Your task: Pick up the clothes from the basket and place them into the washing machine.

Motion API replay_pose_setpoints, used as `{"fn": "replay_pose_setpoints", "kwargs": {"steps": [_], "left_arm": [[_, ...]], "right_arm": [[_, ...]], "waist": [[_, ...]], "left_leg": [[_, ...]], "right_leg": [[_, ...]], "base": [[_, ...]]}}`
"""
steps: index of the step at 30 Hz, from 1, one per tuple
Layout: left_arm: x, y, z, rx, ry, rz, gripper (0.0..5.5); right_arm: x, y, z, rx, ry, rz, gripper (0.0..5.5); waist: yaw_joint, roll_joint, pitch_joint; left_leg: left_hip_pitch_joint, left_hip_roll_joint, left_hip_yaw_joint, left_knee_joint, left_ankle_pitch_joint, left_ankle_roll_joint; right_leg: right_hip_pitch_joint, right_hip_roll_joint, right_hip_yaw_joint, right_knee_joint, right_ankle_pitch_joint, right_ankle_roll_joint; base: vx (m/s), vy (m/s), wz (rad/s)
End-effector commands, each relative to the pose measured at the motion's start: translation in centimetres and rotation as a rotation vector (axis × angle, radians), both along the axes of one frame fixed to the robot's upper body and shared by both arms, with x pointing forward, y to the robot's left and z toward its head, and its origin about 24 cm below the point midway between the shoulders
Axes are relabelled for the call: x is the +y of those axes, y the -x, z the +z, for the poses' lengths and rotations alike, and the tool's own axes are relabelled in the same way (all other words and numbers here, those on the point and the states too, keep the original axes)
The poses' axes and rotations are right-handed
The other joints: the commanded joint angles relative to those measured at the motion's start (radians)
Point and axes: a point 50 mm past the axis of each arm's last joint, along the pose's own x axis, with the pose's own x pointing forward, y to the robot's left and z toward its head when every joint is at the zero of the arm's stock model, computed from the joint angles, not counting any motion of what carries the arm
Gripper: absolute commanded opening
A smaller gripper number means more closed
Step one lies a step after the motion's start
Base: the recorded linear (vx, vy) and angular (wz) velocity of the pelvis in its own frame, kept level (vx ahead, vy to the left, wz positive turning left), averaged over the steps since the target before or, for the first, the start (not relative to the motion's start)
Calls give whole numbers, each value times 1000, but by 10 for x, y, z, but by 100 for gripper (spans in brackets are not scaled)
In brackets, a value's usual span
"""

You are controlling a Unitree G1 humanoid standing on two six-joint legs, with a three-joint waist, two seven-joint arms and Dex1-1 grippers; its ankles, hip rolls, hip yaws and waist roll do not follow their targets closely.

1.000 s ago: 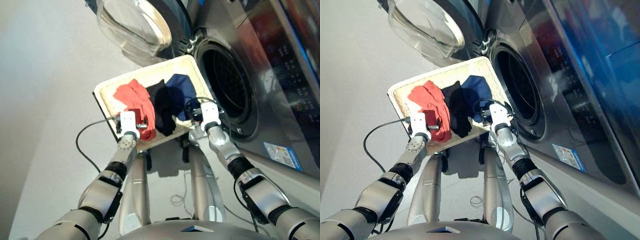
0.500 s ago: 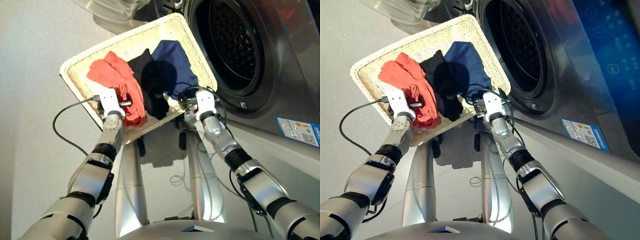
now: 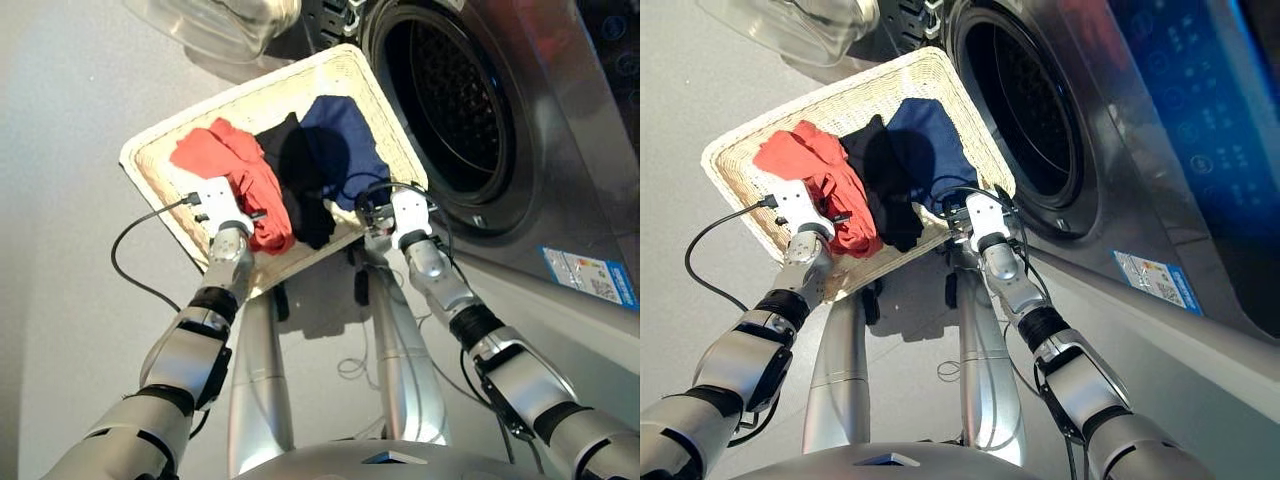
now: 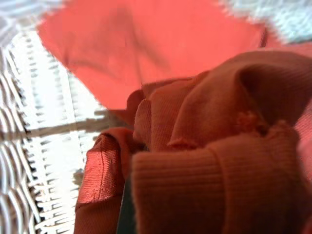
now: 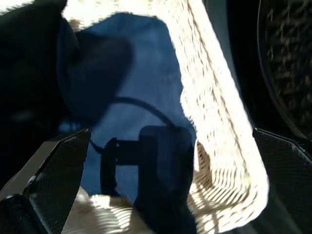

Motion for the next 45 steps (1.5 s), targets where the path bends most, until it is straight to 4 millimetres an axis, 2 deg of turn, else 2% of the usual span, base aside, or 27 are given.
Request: {"fn": "replay_pose_setpoints", "kwargs": {"steps": [1, 4, 5, 7, 8, 9, 10, 11, 15, 25, 32, 37, 39, 45], "left_arm": [[-4, 2, 16, -155, 127, 10, 0], [-11, 5, 24, -221, 207, -13, 0], [-18, 10, 28, -268, 267, -35, 0], [-21, 13, 30, -296, 290, -47, 0], [-29, 17, 35, -336, 351, -88, 0], [-32, 20, 38, -356, 375, -104, 0], [-32, 20, 38, -356, 375, -104, 0], [-41, 23, 40, -378, 437, -139, 0], [-55, 30, 54, -441, 543, -197, 0], [-95, 55, 88, -554, 710, -456, 0], [-113, 67, 100, -577, 766, -585, 0], [-117, 74, 109, -604, 798, -633, 0], [-119, 76, 112, -609, 811, -650, 0], [-116, 76, 109, -597, 805, -634, 0]], "right_arm": [[8, 2, 1, -58, 106, 83, 550], [8, 4, -1, -80, 229, 124, 550], [11, 5, -2, -100, 330, 179, 550], [13, 5, -1, -120, 379, 212, 550], [18, 7, 1, -157, 484, 279, 550], [21, 7, 2, -166, 511, 304, 550], [21, 7, 2, -166, 512, 304, 550], [29, 7, 4, -182, 544, 349, 550], [47, 8, 4, -204, 602, 420, 550], [81, 3, 15, -293, 747, 504, 550], [85, -3, 28, -360, 757, 474, 550], [83, -15, 40, -412, 803, 374, 550], [81, -20, 42, -397, 789, 336, 0], [78, -26, 55, -406, 703, 269, 0]], "waist": [[8, 56, -57], [26, 63, -58], [41, 68, -63], [48, 71, -63], [63, 76, -70], [69, 79, -71], [69, 79, -70], [83, 83, -73], [109, 98, -77], [166, 160, -82], [185, 199, -76], [195, 219, -75], [201, 226, -77], [203, 230, -74]], "left_leg": [[68, -17, -25, -118, 71, 14], [117, -19, -28, -166, 86, 8], [150, -21, -32, -203, 100, 4], [171, -21, -32, -227, 108, 2], [205, -22, -34, -264, 120, 0], [218, -22, -33, -278, 125, -1], [220, -22, -33, -279, 126, -1], [246, -25, -29, -298, 133, -2], [275, -31, -26, -316, 138, 4], [299, -44, -13, -346, 153, 15], [301, -52, -13, -347, 159, 19], [296, -57, -13, -342, 158, 23], [290, -58, -14, -341, 160, 23], [280, -62, -13, -334, 161, 22]], "right_leg": [[131, -20, -48, -146, 42, 46], [178, -27, -60, -176, 45, 47], [210, -31, -69, -194, 47, 47], [226, -33, -72, -206, 49, 48], [252, -35, -78, -223, 50, 49], [262, -36, -81, -227, 51, 50], [264, -37, -81, -228, 52, 50], [286, -38, -82, -239, 54, 51], [303, -39, -80, -237, 54, 49], [300, -45, -63, -224, 57, 55], [293, -50, -58, -218, 60, 58], [286, -52, -57, -216, 63, 60], [279, -55, -58, -216, 66, 60], [273, -58, -60, -211, 68, 61]], "base": [[40, -92, 135], [35, -85, 243], [50, -111, 269], [37, -71, 254], [38, -64, 221], [38, -64, 154], [0, 0, 0], [0, 0, 0], [0, 0, 0], [0, 0, 0], [0, 0, 0], [0, 0, 0], [0, 0, 0], [0, 0, 0]]}}
